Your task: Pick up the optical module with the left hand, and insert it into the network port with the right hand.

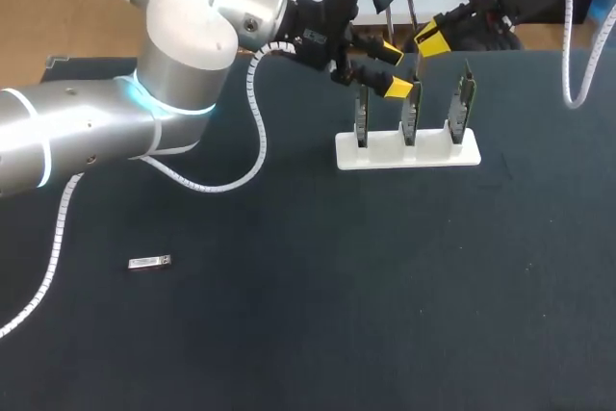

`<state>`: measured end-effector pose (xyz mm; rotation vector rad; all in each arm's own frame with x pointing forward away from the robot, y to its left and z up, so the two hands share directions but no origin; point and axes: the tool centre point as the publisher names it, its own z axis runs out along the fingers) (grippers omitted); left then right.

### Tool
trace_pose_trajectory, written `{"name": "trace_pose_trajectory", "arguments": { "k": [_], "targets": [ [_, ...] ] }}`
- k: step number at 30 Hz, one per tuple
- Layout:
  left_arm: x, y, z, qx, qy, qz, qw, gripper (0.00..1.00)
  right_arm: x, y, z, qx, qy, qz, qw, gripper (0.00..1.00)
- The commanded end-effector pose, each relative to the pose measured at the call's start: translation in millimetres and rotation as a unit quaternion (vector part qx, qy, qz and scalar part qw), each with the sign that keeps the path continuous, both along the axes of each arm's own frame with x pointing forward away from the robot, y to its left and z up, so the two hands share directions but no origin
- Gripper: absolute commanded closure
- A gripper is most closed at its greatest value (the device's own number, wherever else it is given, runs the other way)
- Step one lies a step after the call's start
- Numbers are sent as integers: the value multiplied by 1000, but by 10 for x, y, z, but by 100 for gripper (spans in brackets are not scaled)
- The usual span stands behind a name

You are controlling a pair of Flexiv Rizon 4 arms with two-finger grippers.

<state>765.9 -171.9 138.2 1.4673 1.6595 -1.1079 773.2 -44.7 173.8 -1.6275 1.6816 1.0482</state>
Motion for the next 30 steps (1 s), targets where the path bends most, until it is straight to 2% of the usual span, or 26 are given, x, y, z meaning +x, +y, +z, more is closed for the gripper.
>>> {"name": "trace_pose_trajectory", "arguments": {
  "k": [1, 30],
  "targets": [
    [16, -3, 1, 1, 0, -2, 1000, 0, 13, 28, 1, -5, -1, 1, 1000, 100],
    [16, -3, 1, 1, 0, -2, 1000, 0, 9, 82, -56, -37, -22, -4, 999, 100]
  ]
}}
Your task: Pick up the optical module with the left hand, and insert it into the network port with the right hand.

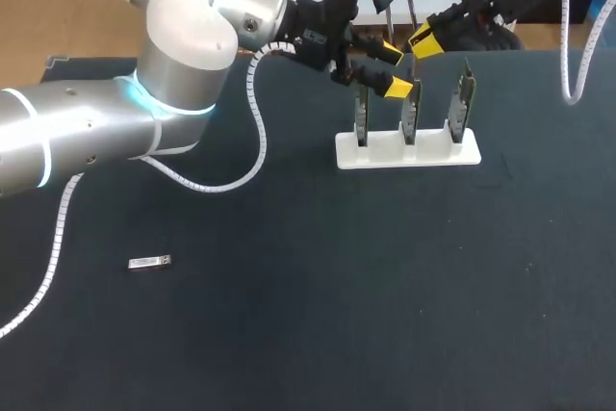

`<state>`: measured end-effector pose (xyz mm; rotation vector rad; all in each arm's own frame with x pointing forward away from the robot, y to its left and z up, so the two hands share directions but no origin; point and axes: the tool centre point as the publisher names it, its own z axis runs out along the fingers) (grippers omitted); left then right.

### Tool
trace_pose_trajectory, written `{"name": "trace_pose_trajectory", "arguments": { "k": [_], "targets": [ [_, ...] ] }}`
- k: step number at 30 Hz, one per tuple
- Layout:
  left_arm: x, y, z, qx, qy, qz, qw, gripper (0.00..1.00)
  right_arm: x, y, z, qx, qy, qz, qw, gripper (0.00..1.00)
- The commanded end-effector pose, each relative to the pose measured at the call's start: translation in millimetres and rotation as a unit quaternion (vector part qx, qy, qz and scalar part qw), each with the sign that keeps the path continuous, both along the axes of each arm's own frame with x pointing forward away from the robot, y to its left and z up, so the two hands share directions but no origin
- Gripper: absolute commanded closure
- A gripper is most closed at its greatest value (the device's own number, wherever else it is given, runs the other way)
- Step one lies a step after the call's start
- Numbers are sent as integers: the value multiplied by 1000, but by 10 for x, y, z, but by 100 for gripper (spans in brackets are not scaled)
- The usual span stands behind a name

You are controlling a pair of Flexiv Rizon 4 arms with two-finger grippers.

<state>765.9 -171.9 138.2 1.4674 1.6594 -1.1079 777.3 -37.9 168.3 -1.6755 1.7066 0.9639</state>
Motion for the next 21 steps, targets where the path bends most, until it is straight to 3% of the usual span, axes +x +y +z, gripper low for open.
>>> {"name": "trace_pose_trajectory", "arguments": {
  "k": [1, 11, 12, 13, 14, 21],
  "targets": [
    [16, -3, 1, 1, 0, -2, 1000, 0, -34, 12, -6, -5, -2, -3, 1000, 100],
    [16, -3, 1, 1, 0, -2, 1000, 0, -51, -14, -38, -7, 1, -14, 1000, 100],
    [16, -3, 1, 1, 0, -2, 1000, 0, -51, -17, -39, -7, 1, -15, 1000, 76],
    [16, -3, 1, 1, 0, -2, 1000, 0, -51, -18, -40, -6, 1, -15, 1000, 7],
    [16, -3, 1, 1, 0, -2, 1000, 0, -53, -19, -40, -6, 1, -16, 1000, 0],
    [16, -3, 1, 1, 0, -2, 1000, 0, -59, -37, 1, 8, 7, -17, 1000, 0]
  ]
}}
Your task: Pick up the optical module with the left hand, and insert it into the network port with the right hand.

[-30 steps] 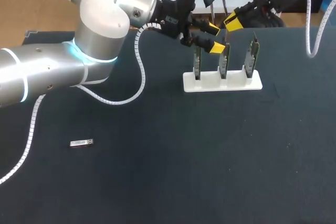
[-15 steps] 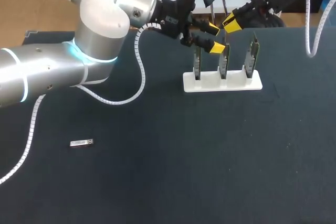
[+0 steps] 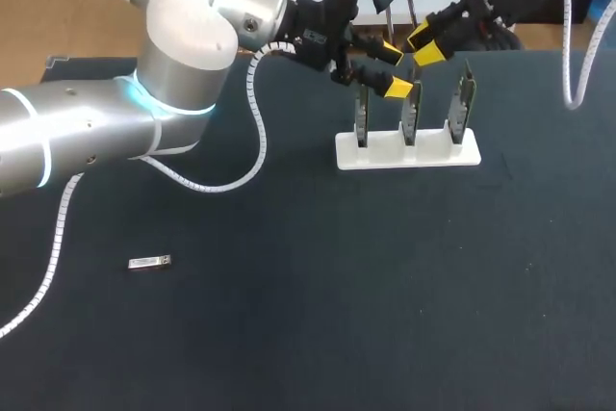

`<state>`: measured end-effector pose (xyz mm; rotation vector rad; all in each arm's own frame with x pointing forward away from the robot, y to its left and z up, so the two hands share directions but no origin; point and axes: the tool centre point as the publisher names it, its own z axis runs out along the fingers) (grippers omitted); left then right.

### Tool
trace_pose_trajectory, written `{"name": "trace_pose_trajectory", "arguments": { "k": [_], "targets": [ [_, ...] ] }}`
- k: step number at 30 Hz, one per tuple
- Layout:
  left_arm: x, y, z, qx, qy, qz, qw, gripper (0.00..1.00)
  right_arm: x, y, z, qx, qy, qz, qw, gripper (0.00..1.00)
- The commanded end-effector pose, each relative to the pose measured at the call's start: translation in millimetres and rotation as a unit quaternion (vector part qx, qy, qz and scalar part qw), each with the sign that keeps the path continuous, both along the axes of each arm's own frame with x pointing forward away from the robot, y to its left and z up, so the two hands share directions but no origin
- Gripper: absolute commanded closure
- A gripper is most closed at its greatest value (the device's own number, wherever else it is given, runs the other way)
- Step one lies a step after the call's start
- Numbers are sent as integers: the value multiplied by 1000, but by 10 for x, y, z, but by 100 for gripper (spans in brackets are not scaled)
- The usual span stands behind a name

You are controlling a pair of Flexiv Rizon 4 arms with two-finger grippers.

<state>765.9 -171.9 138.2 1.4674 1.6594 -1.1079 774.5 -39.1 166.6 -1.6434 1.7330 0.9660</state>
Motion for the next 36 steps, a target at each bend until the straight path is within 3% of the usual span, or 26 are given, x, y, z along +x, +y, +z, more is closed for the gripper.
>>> {"name": "trace_pose_trajectory", "arguments": {
  "k": [1, 15, 16, 18, 36],
  "targets": [
    [16, -4, 2, 1, 1, -2, 1000, 0, -28, -32, 35, 13, 1, -4, 1000, 0],
    [16, -4, 2, 1, 1, -2, 1000, 0, -21, -54, 226, 48, -7, 5, 999, 0],
    [16, -4, 2, 1, 1, -2, 1000, 0, -23, -45, 239, 48, -10, 5, 999, 19],
    [16, -4, 2, 1, 1, -2, 1000, 0, -25, -29, 252, 43, -19, 4, 999, 100],
    [16, -4, 2, 1, 1, -2, 1000, 0, -9, 17, 178, 23, -17, 1, 1000, 100]
  ]
}}
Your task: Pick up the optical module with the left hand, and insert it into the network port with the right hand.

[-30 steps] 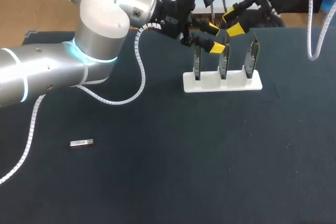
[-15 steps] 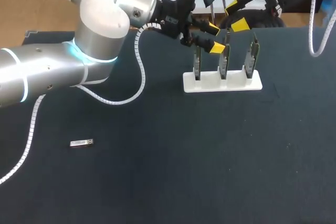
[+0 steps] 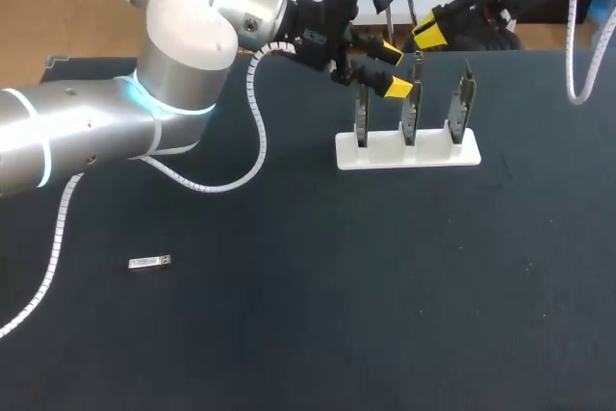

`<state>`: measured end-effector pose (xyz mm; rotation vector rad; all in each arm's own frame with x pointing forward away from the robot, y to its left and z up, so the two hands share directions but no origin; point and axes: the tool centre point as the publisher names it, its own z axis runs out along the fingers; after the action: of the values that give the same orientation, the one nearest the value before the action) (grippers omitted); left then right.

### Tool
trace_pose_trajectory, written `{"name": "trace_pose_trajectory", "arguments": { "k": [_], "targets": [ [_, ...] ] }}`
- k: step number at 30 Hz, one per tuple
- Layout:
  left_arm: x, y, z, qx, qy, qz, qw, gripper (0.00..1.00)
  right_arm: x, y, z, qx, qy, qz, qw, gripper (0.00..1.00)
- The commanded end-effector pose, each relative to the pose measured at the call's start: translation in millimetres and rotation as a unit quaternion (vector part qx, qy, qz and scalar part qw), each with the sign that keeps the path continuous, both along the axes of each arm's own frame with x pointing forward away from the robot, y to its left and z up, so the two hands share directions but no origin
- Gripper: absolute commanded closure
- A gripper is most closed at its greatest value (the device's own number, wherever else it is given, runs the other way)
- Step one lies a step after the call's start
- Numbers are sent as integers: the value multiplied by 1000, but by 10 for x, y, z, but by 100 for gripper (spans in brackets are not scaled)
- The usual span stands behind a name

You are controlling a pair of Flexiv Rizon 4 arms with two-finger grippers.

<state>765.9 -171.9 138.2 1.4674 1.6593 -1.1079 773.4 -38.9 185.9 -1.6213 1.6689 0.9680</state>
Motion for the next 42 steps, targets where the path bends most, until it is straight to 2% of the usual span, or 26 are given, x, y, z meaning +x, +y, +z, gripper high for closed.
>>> {"name": "trace_pose_trajectory", "arguments": {
  "k": [1, 16, 33, 42],
  "targets": [
    [16, -4, 1, 1, 1, -1, 1000, 0, 4, 13, -21, -4, 2, 0, 1000, 100],
    [16, -4, 1, 1, 1, -1, 1000, 0, -1, 17, -154, -15, 16, -2, 1000, 100],
    [16, -4, 1, 1, 1, -1, 1000, 0, -22, -1, -394, -11, 58, -11, 998, 100],
    [16, -4, 1, 1, 1, -1, 1000, 0, -24, 12, -467, -13, 66, -19, 998, 100]
  ]
}}
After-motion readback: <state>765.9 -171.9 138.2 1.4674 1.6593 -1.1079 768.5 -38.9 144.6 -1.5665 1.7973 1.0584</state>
